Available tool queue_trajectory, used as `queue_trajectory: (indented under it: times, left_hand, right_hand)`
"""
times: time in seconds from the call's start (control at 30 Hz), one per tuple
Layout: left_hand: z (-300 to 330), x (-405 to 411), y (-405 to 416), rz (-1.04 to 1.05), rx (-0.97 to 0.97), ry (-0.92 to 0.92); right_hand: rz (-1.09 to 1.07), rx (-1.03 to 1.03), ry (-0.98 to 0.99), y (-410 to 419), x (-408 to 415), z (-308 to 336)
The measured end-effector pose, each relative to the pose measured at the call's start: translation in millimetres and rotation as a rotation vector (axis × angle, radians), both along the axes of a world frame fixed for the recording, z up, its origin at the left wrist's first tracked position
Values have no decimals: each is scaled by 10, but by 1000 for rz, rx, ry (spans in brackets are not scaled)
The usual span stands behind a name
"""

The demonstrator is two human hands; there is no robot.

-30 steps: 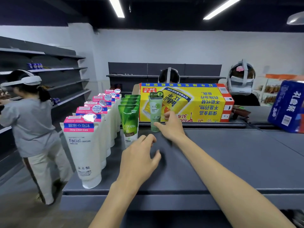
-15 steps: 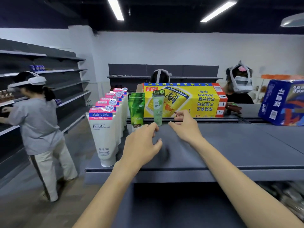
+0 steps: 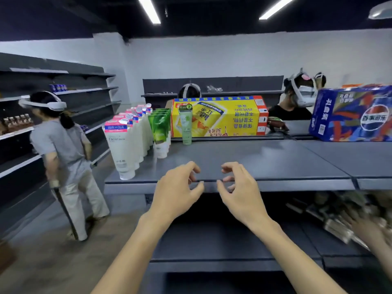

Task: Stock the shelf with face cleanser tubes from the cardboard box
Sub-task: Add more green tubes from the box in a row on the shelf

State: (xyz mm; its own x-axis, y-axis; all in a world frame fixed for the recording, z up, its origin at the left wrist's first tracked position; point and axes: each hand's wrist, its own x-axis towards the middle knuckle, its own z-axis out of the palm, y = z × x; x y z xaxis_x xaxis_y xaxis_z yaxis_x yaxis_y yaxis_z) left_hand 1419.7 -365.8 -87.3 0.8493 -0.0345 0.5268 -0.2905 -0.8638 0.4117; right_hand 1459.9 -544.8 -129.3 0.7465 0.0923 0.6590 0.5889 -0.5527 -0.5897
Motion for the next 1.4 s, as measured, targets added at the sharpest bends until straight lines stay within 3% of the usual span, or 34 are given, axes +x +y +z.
queue_trajectory:
  times: [0.23,0.37,0.67,1.03,1.2,1.4]
  left_hand:
    - [-844,-569,-255,51,-21,164]
    - [-1658,-970,-327,80,-9,353]
    - [-3116,-1592,-105,106,13,832]
    - [-4011,-1699,334,442,-97,1177]
    - [-4434,-1571,309,492,-362,1422]
    - [-4843,-1451,137,587,-384,1517]
  right_hand:
    - [46,-108,227,-356,-524,-919]
    - [50,-257,395,-495,-916,-1703]
    - [76,-381,797,-502,-1610,-3002]
    - [142,-638,1189,-49,-1701,-3715]
    - [102,-583,1291,170,-1777,-3885]
    - [71,-535,1332,226,-1841,-3997]
